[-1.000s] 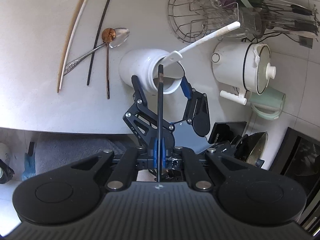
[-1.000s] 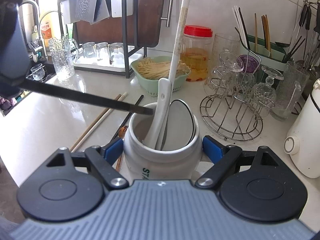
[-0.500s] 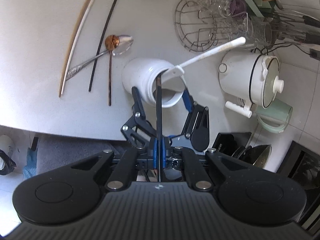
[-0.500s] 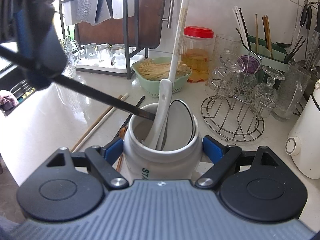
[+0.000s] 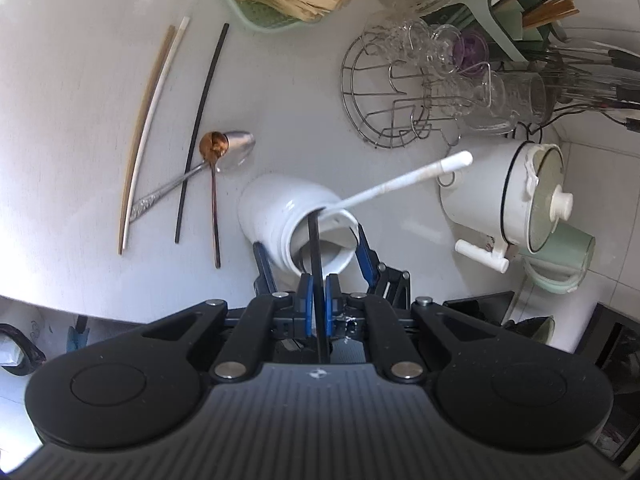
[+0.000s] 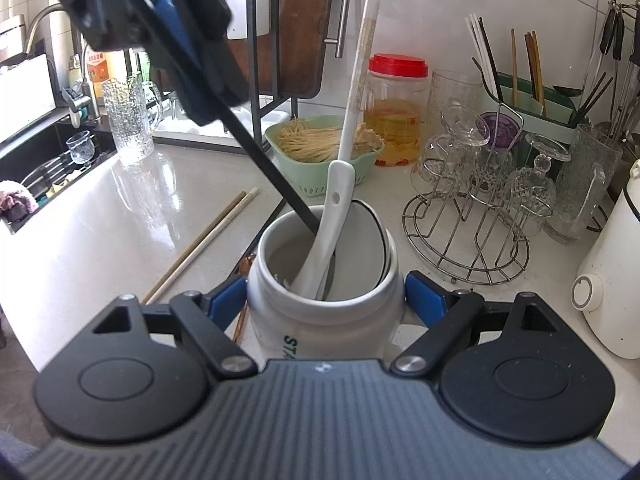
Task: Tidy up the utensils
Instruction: 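Lower the black chopstick end-first into the white mug with the left tool, then open the left tool to release the chopstick in the mug, then move the open left tool down to the copper spoon on the counter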
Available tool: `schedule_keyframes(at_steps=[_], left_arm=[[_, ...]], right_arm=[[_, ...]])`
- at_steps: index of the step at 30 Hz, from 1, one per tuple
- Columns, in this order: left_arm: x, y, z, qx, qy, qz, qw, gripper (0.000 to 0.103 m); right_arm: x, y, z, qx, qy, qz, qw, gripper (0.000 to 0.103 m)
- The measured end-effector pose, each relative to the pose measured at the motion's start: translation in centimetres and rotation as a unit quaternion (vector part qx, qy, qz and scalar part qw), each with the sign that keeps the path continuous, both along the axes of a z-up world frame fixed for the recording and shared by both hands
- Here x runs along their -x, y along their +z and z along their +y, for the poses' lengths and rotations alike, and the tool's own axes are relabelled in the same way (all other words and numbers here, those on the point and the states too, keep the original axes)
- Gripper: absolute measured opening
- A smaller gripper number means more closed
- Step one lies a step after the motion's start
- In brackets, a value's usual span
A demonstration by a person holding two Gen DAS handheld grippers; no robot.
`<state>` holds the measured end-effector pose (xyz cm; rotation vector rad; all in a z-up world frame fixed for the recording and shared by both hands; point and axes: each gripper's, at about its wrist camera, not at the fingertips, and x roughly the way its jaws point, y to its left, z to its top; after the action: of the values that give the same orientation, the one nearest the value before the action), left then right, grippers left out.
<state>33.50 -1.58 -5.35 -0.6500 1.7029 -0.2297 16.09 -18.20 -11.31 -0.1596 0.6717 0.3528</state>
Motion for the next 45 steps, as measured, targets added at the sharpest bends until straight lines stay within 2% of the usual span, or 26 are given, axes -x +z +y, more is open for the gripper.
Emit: schedule_keyframes(at_steps=[11,15,17,19,23,25,28,37,45], left_arm=[[-0.2,-1.5,-1.4,-0.011,-0.034,-0.025,0.9991,0.007],[0.0,-0.7,-1.6,-0.003,-0.056,-0.057,0.9968,0.007],[0.1,-0.1,-1.6,0.000,-0.068,-0.072,0.9951,0.018],[0.4,0.6,-1.2,-0.006,-0.066,-0.100,0.9928,0.042],[1.3,2.2,0.0,-0.009,-0.069,-0.163,0.9843,0.046],[2.1,2.9,0.7,-0.024,-0.067,-0.196,0.9780,0.047],[3.3,3.0,1.6,-0.041,-0.056,-0.225,0.9718,0.048],[6.3,1.2,4.1,-0.072,-0.032,-0.283,0.9558,0.048],[8.9,-1.3,5.5,-0.103,-0.025,-0.352,0.9301,0.048]], right_arm=[[-0.1,0.1,0.1,0.001,-0.002,0.003,1.000,0.088],[-0.1,0.1,0.2,0.002,-0.003,0.004,1.000,0.089],[-0.2,0.1,0.2,0.003,-0.003,0.003,1.000,0.089],[-0.2,0.1,0.2,0.004,-0.004,0.003,1.000,0.089],[-0.1,0.0,0.3,0.005,-0.005,0.001,1.000,0.089],[-0.1,0.0,0.3,0.005,-0.005,0.001,1.000,0.089],[0.0,0.1,0.3,0.005,-0.006,0.002,1.000,0.089],[-0.2,0.1,0.4,0.005,-0.011,0.004,1.000,0.089],[-0.1,0.2,0.5,0.006,-0.020,0.007,1.000,0.089]])
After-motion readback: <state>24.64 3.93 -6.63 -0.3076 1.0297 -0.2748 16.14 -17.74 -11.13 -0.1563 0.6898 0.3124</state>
